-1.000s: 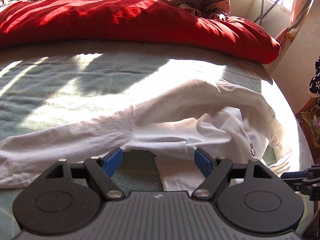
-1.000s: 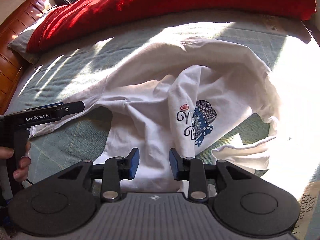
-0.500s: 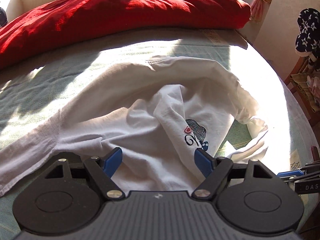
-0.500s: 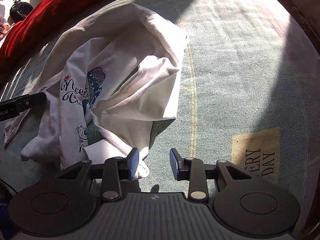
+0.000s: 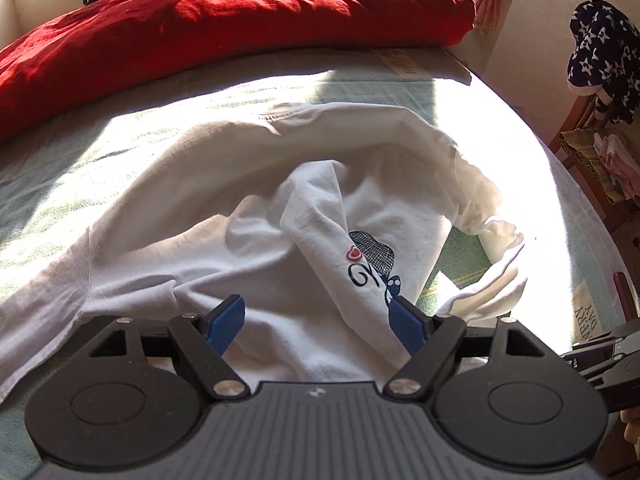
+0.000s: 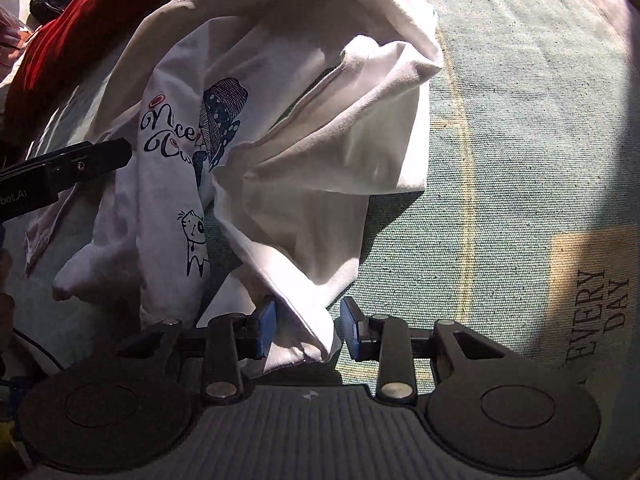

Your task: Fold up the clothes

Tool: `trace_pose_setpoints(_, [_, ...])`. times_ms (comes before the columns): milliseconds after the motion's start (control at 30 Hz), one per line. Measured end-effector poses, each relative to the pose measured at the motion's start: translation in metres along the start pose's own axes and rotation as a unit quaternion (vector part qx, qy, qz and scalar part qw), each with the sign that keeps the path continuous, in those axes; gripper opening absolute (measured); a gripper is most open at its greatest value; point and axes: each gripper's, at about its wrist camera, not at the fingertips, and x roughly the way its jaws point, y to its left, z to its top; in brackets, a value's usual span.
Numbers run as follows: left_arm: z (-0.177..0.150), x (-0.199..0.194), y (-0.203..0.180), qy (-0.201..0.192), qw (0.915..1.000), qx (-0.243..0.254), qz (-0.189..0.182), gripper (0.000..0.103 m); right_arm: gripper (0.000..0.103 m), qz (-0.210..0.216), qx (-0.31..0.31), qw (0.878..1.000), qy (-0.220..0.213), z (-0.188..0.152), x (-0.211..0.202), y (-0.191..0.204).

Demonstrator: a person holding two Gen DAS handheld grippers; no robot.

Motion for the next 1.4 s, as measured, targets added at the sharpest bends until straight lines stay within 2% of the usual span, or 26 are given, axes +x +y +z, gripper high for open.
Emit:
trace_pose_setpoints(133, [0.003, 0.001, 0.003, -0.004, 0.9999, 0.005, -0.012, 0.080, 0.039, -0.013, 0.027, 0.999, -0.013, 0.004, -0.009, -0.006])
trace_pose_setpoints(267, [0.008, 0.002, 0.007, -0.008, 0.9997, 0.011, -0.022, 0.080, 0.039, -0.027, 0.063, 0.997, -0.045, 0.015, -0.028, -0.018])
trace_pose_setpoints(333, [0.010, 0.002, 0.010, -0.009, 0.9994, 0.013, -0.030, 0.080, 0.039, -0.022, 0.081, 0.995, -0.050, 0.019, -0.034, -0.024])
trace_pose_setpoints(400, [0.013, 0.004, 0.013, -0.007, 0.9992, 0.015, -0.037, 0.080, 0.040, -0.013, 0.099, 0.994, -0.045, 0.018, -0.035, -0.029])
trace_pose_setpoints(567, [0.018, 0.005, 0.020, -0.012, 0.9985, 0.023, -0.047, 0.080, 0.042, -0.021, 0.121, 0.992, -0.007, 0.007, -0.011, -0.020])
trace_pose_setpoints(667, [0.021, 0.005, 0.025, -0.012, 0.9983, 0.029, -0.050, 0.080, 0.042, -0.001, 0.108, 0.994, -0.001, 0.001, -0.005, 0.001])
trace_pose_setpoints(800, [0.023, 0.005, 0.029, -0.011, 0.9980, 0.038, -0.049, 0.080, 0.042, -0.023, 0.091, 0.996, -0.001, -0.005, -0.001, 0.021])
trace_pose_setpoints(867, [0.023, 0.008, 0.030, -0.009, 0.9979, 0.039, -0.050, 0.080, 0.044, -0.030, 0.100, 0.995, -0.004, -0.009, -0.002, 0.018])
trace_pose_setpoints(967, [0.022, 0.013, 0.028, -0.008, 0.9978, 0.038, -0.053, 0.080, 0.053, -0.027, 0.133, 0.991, 0.001, -0.013, 0.002, 0.004])
trace_pose_setpoints(1067, [0.021, 0.018, 0.022, -0.002, 0.9978, 0.036, -0.056, 0.080, 0.053, -0.004, 0.170, 0.985, 0.008, -0.015, 0.008, -0.005])
trace_pose_setpoints(1133, [0.021, 0.019, 0.018, 0.002, 0.9977, 0.037, -0.058, 0.080, 0.050, 0.008, 0.167, 0.986, 0.013, -0.014, 0.010, -0.002])
trace_pose_setpoints(1167, [0.021, 0.018, 0.016, 0.001, 0.9976, 0.039, -0.058, 0.080, 0.038, 0.012, 0.162, 0.987, 0.015, -0.013, 0.010, 0.000])
trace_pose_setpoints(1233, [0.022, 0.015, 0.012, -0.001, 0.9976, 0.044, -0.053, 0.080, 0.031, 0.001, 0.144, 0.990, 0.013, -0.012, 0.002, 0.003])
trace_pose_setpoints(1267, [0.023, 0.014, 0.011, -0.003, 0.9976, 0.047, -0.050, 0.080, 0.024, -0.004, 0.134, 0.991, 0.011, -0.012, -0.001, 0.005])
trace_pose_setpoints(1400, [0.027, 0.008, 0.004, -0.008, 0.9979, 0.048, -0.043, 0.080, 0.017, -0.039, 0.100, 0.994, -0.001, -0.010, -0.024, 0.005])
